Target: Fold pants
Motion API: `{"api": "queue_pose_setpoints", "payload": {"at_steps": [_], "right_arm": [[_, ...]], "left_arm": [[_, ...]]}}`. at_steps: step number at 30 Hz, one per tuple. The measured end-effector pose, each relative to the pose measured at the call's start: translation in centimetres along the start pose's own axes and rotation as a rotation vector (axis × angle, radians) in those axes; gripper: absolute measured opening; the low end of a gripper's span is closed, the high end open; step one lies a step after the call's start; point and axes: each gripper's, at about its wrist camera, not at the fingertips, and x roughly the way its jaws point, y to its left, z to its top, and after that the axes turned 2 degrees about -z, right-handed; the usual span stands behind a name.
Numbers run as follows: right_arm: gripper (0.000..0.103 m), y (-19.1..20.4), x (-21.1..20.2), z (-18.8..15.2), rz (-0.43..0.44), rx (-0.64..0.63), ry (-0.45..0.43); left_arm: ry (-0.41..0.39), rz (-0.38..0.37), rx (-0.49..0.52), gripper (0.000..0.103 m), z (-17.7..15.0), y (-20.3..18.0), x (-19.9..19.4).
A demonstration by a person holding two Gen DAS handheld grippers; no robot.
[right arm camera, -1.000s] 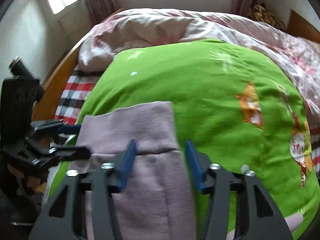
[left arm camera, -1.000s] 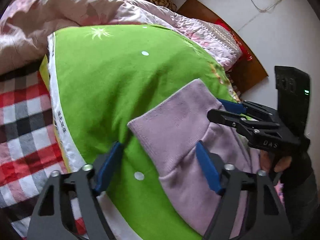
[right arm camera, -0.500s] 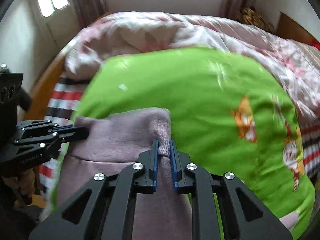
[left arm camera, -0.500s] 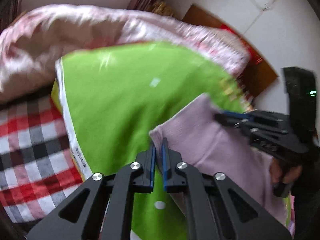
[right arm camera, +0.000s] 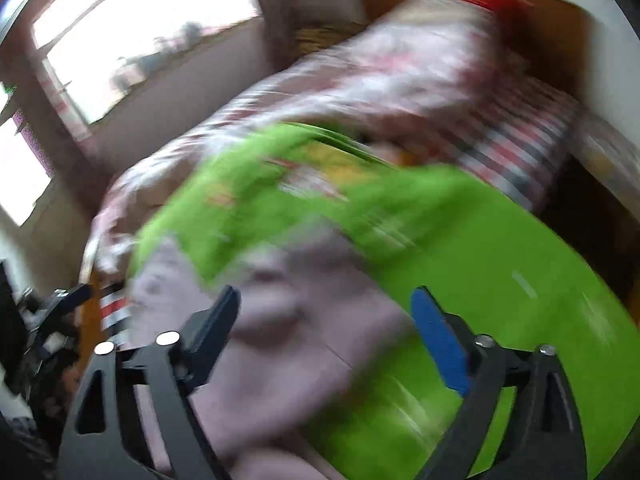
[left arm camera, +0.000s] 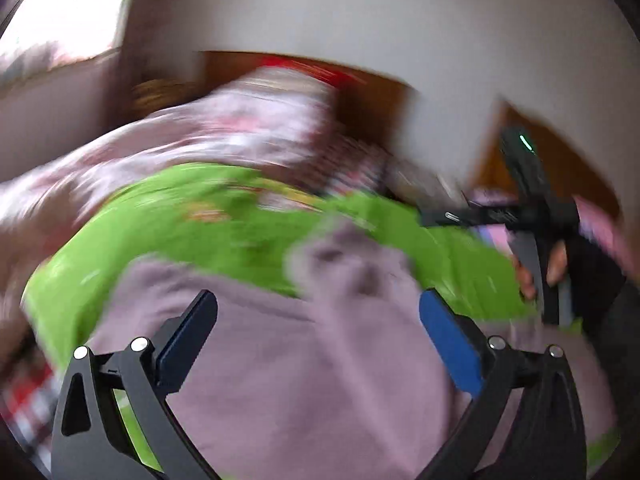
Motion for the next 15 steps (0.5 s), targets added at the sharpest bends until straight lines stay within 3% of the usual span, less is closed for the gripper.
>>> {"api": "queue_pose_setpoints", "payload": {"at_steps": [4, 7, 9, 11, 13, 14, 15], "right_arm": [[0.087, -4.0, -5.1, -5.9, -0.074, 0.122, -0.079], [0.087, -5.3, -9.4, -9.4, -0.111, 0.174, -0.163], [0.087, -5.9, -11.5, -11.2, -0.12, 0.205, -0.2], [0.087, -6.4, -12.7, -12.3, -0.132, 0.215, -0.214], [0.087, -6.2, -13.4, -13.0, -0.139, 0.218, -0.221], [0.087, -6.1, -13.6, -13.4, -0.141, 0.216, -0.223], [0.087, -5.7, -13.8, -13.7, -0.141, 0.211, -0.227]], "left_arm": [[0.163, -0.009, 0.159, 0.101, 2.3, -6.6, 7.2], [0.347, 0.01, 0.258, 0.097, 2.7, -9.9, 13.2], [0.494, 0.027, 0.321, 0.085, 1.7, -11.6, 16.9], [0.583, 0.053, 0.371, 0.075, 0.0, -11.7, 19.0], [0.552, 0.013, 0.338, 0.047, 0.0, -11.1, 18.5], [0.531, 0.034, 0.329, 0.004, 0.1, -10.7, 18.2], [0.467, 0.04, 0.306, 0.005, 0.8, -9.9, 16.9]]}}
